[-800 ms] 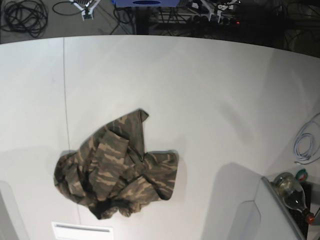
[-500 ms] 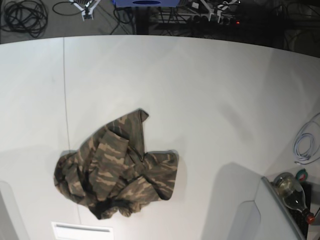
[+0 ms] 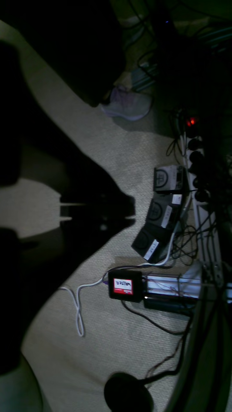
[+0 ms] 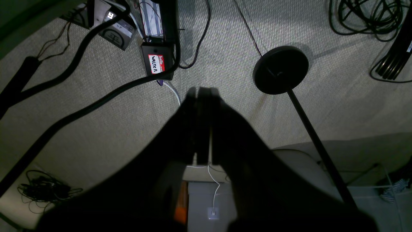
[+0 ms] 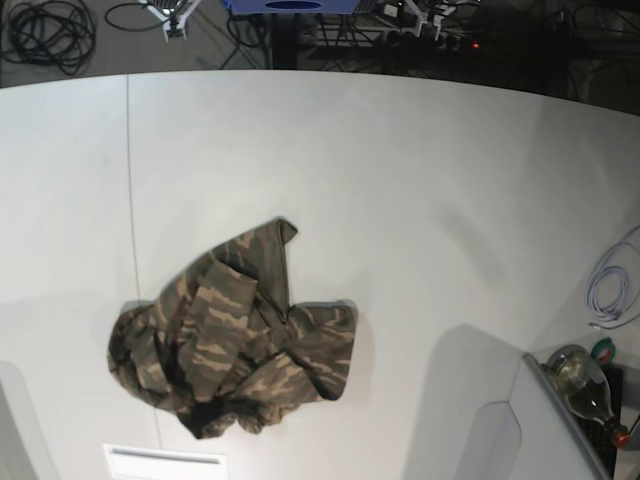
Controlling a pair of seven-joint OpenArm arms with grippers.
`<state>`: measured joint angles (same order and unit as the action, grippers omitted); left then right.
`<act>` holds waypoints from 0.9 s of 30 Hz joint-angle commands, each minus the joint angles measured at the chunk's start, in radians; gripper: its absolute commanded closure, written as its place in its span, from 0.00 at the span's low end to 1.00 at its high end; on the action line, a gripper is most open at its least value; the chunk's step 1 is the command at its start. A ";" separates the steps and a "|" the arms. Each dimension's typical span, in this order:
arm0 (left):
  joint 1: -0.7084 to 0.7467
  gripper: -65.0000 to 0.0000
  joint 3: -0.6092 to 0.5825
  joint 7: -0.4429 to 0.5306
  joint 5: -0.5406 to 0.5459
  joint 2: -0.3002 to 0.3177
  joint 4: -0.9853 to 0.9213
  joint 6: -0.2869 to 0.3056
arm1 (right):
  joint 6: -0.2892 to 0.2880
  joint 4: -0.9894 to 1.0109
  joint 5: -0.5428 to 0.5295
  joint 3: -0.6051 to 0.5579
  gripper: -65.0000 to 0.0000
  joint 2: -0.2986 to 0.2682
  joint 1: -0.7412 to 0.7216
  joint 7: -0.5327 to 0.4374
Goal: Layout the t-shirt on the table in an organized manner, then fold the t-shirt properly
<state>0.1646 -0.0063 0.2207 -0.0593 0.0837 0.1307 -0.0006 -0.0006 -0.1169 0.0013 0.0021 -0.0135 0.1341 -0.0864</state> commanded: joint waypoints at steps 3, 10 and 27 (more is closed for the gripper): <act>0.014 1.00 -0.004 0.004 -0.004 0.004 0.001 -0.005 | -0.002 0.000 0.001 -0.003 0.99 -0.003 0.008 -0.002; 0.019 1.00 -0.004 0.004 -0.006 0.006 0.001 -0.005 | -0.002 0.000 0.003 -0.004 0.98 -0.003 0.014 -0.005; 0.333 1.00 0.007 0.004 0.002 0.100 0.455 -0.005 | 0.000 -0.559 -0.004 0.112 0.99 0.002 0.411 0.178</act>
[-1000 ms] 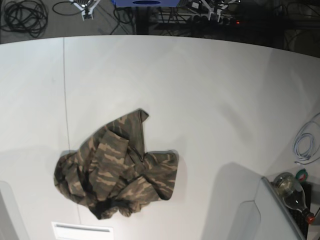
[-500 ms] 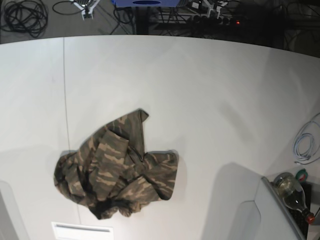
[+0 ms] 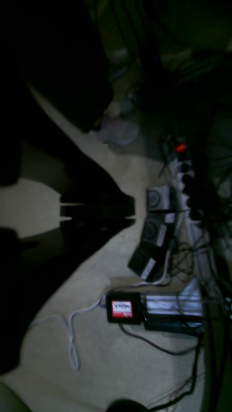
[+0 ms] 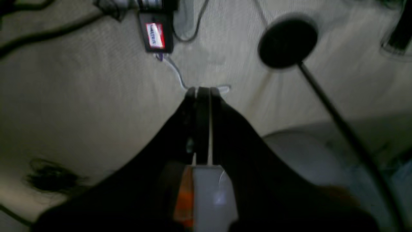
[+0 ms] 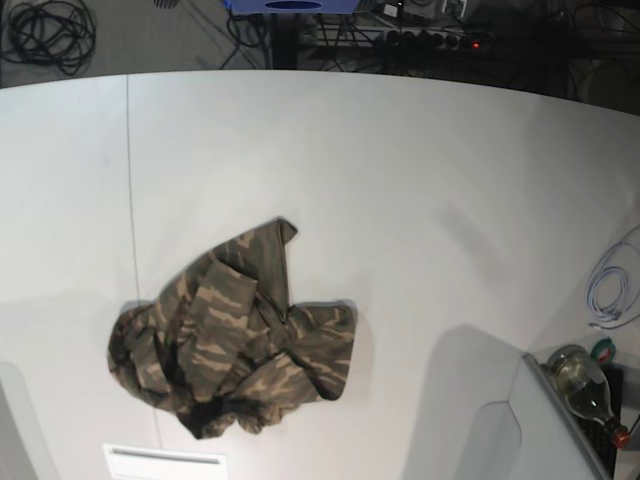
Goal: Layout the t-shirt on the table in an organized manner, then fold the t-shirt properly
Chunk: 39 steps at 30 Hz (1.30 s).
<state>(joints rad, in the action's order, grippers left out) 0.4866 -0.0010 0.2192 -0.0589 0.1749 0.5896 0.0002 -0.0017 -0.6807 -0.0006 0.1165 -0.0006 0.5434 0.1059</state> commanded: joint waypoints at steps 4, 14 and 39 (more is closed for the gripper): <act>0.133 1.00 0.003 0.006 0.003 0.051 0.185 -0.006 | 0.001 -0.291 -0.002 0.110 0.99 -0.006 0.152 0.048; 0.384 1.00 0.143 -0.001 0.221 0.133 0.760 -0.006 | -0.005 -0.847 0.000 0.236 0.99 0.078 0.327 0.051; -0.108 0.88 0.157 -0.499 0.328 -0.142 1.010 -0.006 | -0.578 -0.414 -0.002 0.409 0.26 -0.032 -0.780 0.506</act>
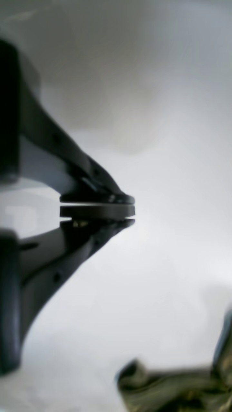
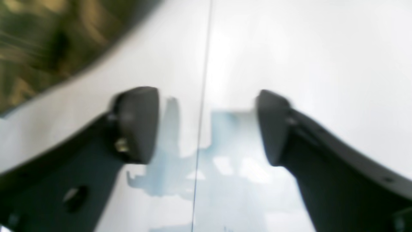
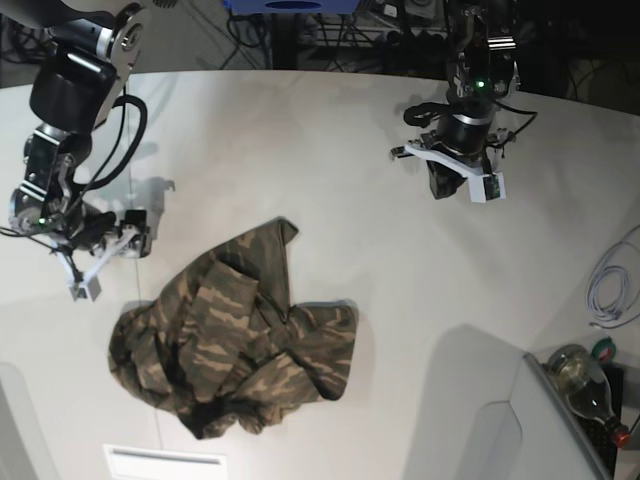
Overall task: Layout the t-shirt on the table in an organized manner, then fold the t-shirt properly
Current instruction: 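Move the right gripper to the crumpled camouflage shirt and grasp its edge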
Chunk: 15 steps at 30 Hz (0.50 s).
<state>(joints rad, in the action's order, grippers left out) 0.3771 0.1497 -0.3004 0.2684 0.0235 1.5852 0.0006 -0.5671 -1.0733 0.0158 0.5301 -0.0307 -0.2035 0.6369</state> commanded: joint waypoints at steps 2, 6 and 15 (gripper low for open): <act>0.000 0.75 0.006 0.020 0.001 0.011 0.014 -0.006 | -0.012 0.043 -0.018 -0.009 0.27 -0.011 -0.064 -0.068; -0.003 0.73 0.008 0.020 0.001 0.028 0.014 -0.006 | -0.012 0.120 -0.018 -0.011 0.28 -0.004 -0.119 -0.091; -0.005 0.73 0.008 0.020 0.001 0.091 0.013 -0.006 | -0.012 0.351 -0.018 -0.090 0.29 0.015 -0.239 -0.165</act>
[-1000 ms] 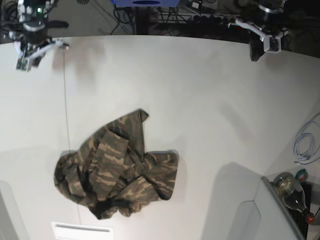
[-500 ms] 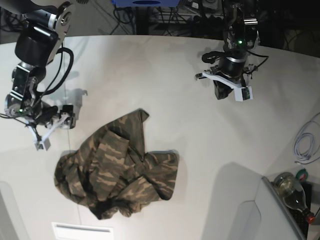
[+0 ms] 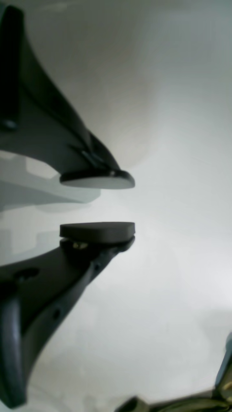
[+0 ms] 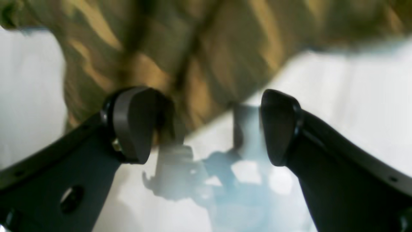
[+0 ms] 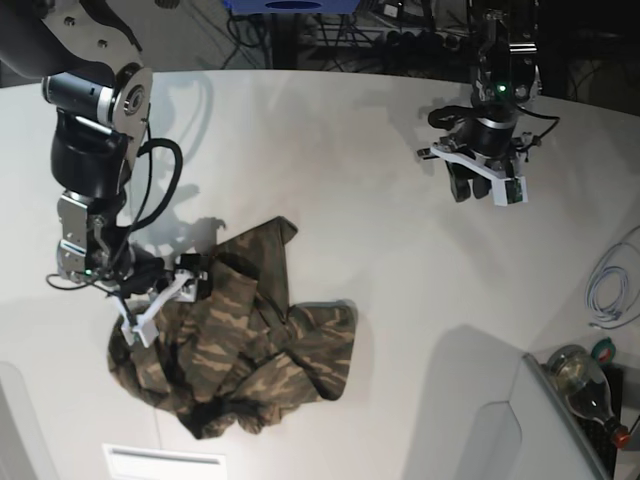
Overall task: Layout the t-shirt on the table in an organized manner, then fold the t-shirt properly
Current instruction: 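Move the right gripper to the crumpled camouflage shirt and grasp its edge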
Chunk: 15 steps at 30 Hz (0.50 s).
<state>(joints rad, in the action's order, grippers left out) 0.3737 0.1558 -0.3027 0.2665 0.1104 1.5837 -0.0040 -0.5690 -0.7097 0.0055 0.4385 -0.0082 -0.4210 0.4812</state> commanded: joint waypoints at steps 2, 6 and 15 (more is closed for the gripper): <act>-0.002 0.73 0.001 0.023 0.003 0.007 0.014 -0.001 | -0.010 -0.008 -0.008 -0.007 0.43 -0.008 -0.020 -0.026; -0.002 0.73 0.001 0.023 0.003 0.019 0.014 -0.001 | -0.010 -0.015 -0.008 -0.004 1.00 -0.008 0.000 0.007; -0.121 0.73 -0.014 0.023 0.001 0.008 -0.081 -0.001 | -0.013 -0.560 -0.055 -0.011 1.00 0.021 0.271 0.204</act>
<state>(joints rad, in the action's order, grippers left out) 0.2562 0.1387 -0.2996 0.2672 0.1104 1.4849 -0.0013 -0.5739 -1.2587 -0.0303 0.4297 0.0166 -0.1192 0.7090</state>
